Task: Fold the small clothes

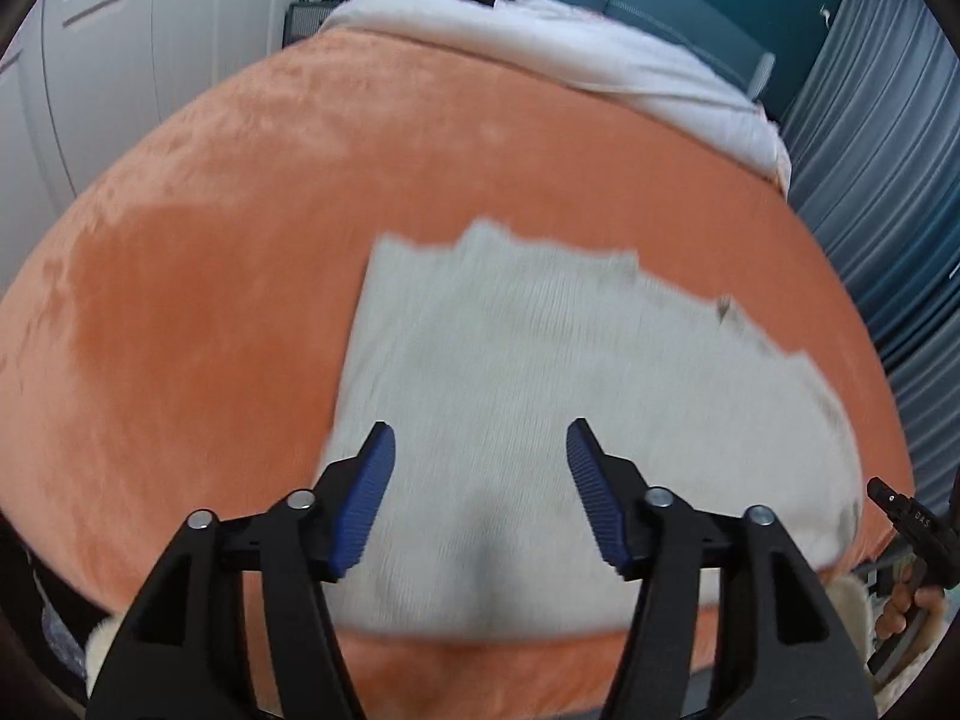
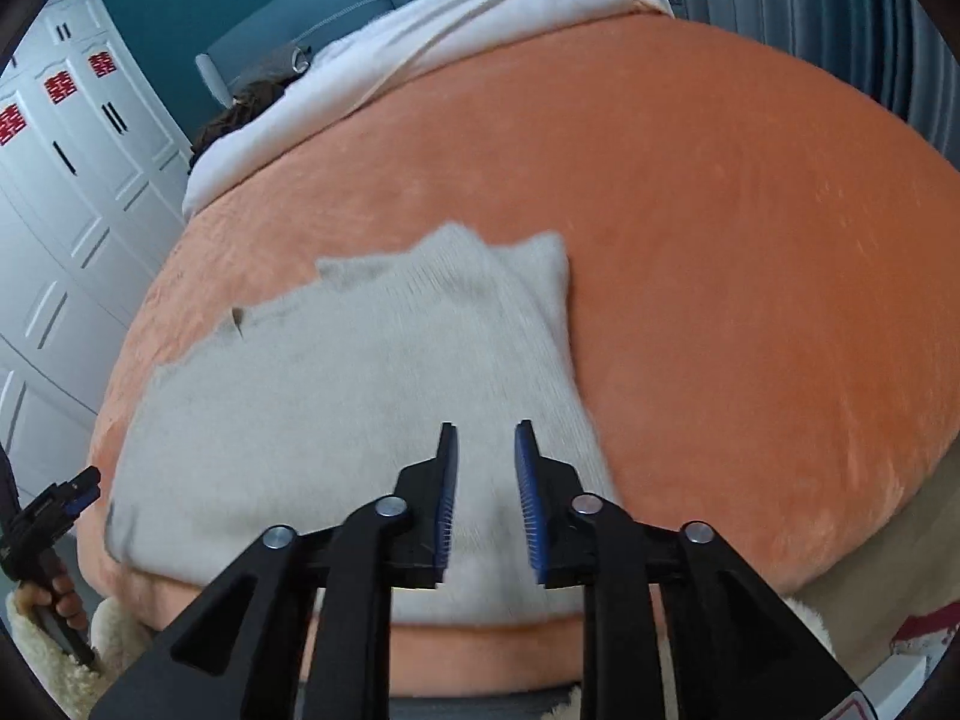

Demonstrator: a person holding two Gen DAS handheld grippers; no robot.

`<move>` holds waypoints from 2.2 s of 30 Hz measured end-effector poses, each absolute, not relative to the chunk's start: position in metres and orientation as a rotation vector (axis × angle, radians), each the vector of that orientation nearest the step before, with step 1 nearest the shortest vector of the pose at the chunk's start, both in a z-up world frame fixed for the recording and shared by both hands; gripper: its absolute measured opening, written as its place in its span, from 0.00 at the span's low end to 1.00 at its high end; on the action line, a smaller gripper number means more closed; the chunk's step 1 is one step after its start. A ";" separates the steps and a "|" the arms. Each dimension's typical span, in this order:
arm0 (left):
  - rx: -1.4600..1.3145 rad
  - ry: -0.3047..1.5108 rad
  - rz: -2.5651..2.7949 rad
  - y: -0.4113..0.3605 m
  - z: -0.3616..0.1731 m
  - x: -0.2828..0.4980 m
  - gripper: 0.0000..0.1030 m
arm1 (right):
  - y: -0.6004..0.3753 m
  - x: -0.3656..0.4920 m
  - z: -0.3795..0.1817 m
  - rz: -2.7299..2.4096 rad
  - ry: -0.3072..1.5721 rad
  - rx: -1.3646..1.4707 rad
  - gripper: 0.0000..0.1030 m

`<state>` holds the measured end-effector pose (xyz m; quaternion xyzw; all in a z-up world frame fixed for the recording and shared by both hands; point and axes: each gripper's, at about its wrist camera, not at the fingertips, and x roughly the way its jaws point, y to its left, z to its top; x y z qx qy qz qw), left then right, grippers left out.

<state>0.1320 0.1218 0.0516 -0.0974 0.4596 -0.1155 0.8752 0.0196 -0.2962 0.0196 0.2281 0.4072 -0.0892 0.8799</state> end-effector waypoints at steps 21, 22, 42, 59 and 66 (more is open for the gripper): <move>-0.248 0.922 -0.276 0.108 0.068 0.260 0.09 | -0.315 0.123 0.059 -0.161 0.625 0.493 0.07; -0.218 0.936 -0.261 0.108 0.062 0.266 0.09 | -0.322 0.124 0.052 -0.197 0.634 0.479 0.07; -0.168 0.982 -0.320 0.053 0.053 0.170 0.41 | -0.191 0.094 0.040 0.032 0.816 0.376 0.18; -0.058 1.116 -0.282 0.063 -0.005 0.075 0.41 | -0.269 -0.030 -0.014 -0.274 0.981 0.444 0.03; -0.052 1.106 -0.277 0.060 0.000 0.067 0.45 | -0.280 -0.027 -0.010 -0.295 0.928 0.464 0.07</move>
